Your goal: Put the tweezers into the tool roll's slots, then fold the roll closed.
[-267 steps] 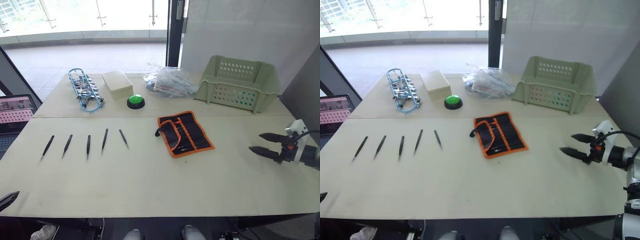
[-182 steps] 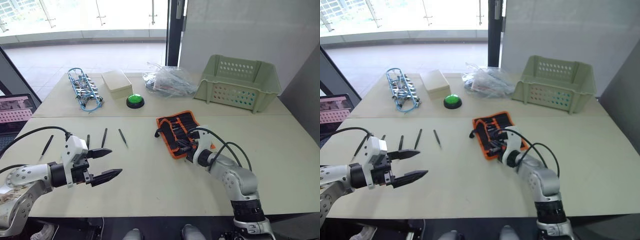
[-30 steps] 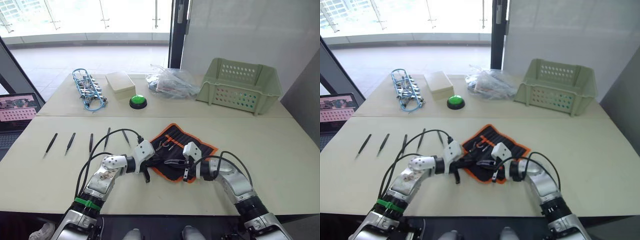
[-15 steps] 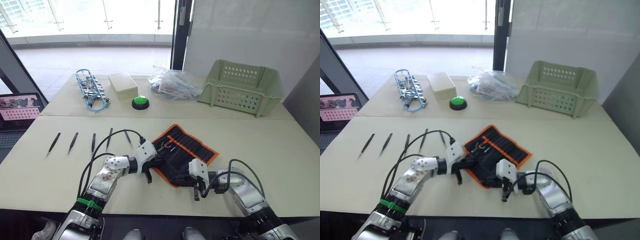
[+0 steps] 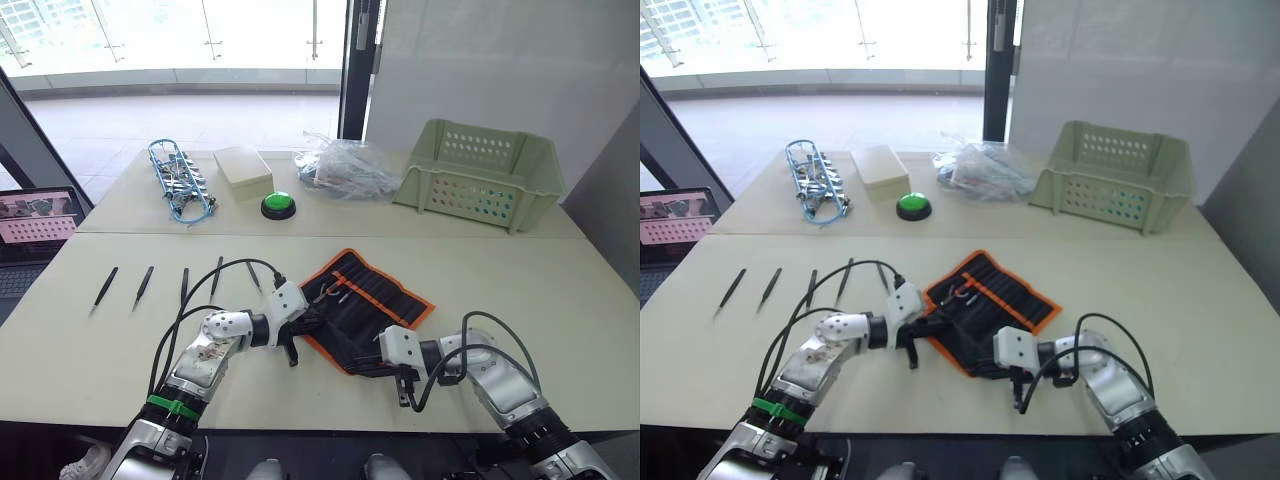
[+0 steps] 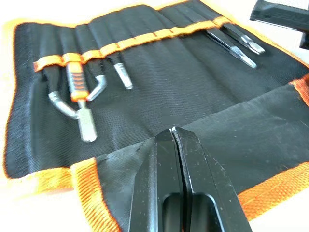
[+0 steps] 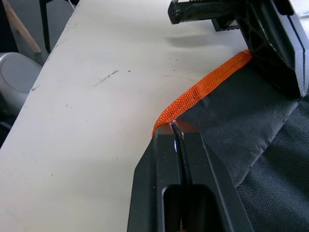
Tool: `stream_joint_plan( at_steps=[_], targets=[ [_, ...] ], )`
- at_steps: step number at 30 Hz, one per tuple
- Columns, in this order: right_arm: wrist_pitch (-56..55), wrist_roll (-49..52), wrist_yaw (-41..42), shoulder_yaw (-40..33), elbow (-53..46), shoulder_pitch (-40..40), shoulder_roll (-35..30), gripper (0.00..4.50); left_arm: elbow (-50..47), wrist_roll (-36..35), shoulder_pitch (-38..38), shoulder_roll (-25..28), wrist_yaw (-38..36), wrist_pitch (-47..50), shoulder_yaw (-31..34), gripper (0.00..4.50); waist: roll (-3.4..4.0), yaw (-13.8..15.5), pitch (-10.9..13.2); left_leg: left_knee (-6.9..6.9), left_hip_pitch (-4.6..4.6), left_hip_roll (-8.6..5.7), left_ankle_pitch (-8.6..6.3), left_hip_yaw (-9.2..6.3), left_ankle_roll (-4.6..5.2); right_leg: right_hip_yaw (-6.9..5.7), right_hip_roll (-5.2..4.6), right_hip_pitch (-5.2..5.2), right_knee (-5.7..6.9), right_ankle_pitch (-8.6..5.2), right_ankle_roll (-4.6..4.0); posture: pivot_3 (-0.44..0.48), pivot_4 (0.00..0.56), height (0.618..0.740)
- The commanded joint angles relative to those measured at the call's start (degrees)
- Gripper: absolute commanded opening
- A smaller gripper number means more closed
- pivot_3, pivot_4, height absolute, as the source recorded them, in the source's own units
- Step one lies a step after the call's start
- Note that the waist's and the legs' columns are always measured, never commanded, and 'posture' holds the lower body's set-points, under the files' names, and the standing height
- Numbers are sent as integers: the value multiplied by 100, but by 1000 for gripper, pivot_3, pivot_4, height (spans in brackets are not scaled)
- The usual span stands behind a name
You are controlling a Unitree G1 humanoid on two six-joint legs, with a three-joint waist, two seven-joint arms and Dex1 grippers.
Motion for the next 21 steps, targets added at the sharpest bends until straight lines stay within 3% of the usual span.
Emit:
stream_joint_plan(
  at_steps=[1, 12, 16, 21],
  targets=[
    [190, -477, -24, 421, 262, 213, 18, 0, -464, -450, -104, -157, 147, -82, 456, 24, -1, -5, 0, 0, 0, 1, 0, 0, 0, 0, 1, 0, 0, 0, 0, 0, 150, 740],
    [244, -617, -167, 504, 384, 155, 93, 0, -1044, -398, 479, -124, -115, -39, -31, 24, -1, -64, -1, -7, 7, 3, 0, 0, 0, 1, 2, 3, -2, 0, -1, 0, 150, 740],
    [369, -699, -180, 521, 397, 142, 64, 0, -512, 222, 524, -57, 313, -479, -157, 24, -2, -80, -1, -8, 11, 4, 0, 0, 0, 1, 3, 7, -2, 0, -1, 0, 150, 740],
    [405, -689, -198, 510, 414, 135, 64, 0, 62, 383, 423, 49, 526, -710, 56, 24, -4, -84, -4, -8, 20, 3, 0, 0, 0, 1, 3, 15, -3, 0, -1, 0, 150, 740]
  ],
)
